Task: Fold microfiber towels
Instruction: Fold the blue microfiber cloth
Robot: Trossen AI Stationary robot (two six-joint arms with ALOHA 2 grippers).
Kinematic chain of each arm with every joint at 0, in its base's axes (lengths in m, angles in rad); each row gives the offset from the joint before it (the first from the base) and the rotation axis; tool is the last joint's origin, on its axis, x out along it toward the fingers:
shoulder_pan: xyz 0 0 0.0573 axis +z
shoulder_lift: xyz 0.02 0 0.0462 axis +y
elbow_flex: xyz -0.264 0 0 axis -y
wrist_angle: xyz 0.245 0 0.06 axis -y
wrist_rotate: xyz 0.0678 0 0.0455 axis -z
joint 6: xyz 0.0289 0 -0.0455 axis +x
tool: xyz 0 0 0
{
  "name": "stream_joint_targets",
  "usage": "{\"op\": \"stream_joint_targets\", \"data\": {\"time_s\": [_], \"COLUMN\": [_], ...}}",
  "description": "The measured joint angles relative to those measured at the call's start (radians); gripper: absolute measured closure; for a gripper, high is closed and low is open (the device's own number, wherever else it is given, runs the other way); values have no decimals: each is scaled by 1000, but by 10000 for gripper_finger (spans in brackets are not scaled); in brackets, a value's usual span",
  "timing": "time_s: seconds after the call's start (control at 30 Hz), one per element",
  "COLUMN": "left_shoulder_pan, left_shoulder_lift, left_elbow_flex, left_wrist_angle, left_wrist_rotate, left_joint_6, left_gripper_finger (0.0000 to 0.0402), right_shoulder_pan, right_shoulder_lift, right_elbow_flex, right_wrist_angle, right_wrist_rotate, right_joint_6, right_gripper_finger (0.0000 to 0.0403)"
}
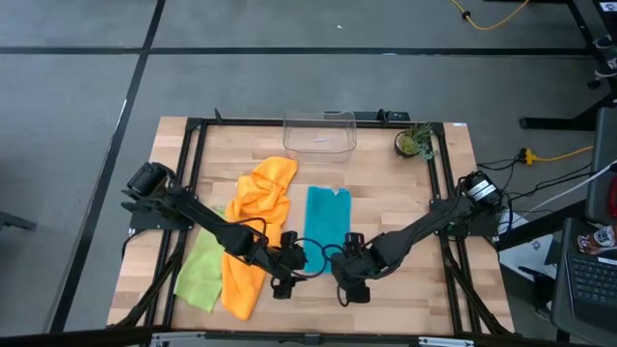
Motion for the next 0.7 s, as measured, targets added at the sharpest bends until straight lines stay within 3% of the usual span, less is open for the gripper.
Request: {"op": "stream_joint_targets", "data": {"time_s": [0.2, 0.4, 0.6, 0.7], "left_shoulder_pan": [35, 63, 47, 43], "left_shoulder_lift": [130, 188, 197, 212], "left_elbow_flex": [173, 360, 367, 364], "left_wrist_angle": [-24, -354, -427, -436], "left_wrist_rotate": [42, 43, 137, 127], "left_joint_6": [62, 60, 65, 63], "left_gripper_finger": [164, 164, 164, 164], "right_shoulder_pan": [66, 100, 82, 71], "right_shoulder_lift": [-24, -27, -27, -28], "right_elbow_flex": [0, 0, -37, -99], "right_wrist_angle": [-142, -96, 59, 133], "right_wrist_rotate": [81, 49, 95, 94], "right_joint_6": [7, 5, -28, -21], "right_gripper_finger": [88, 88, 88, 88]}}
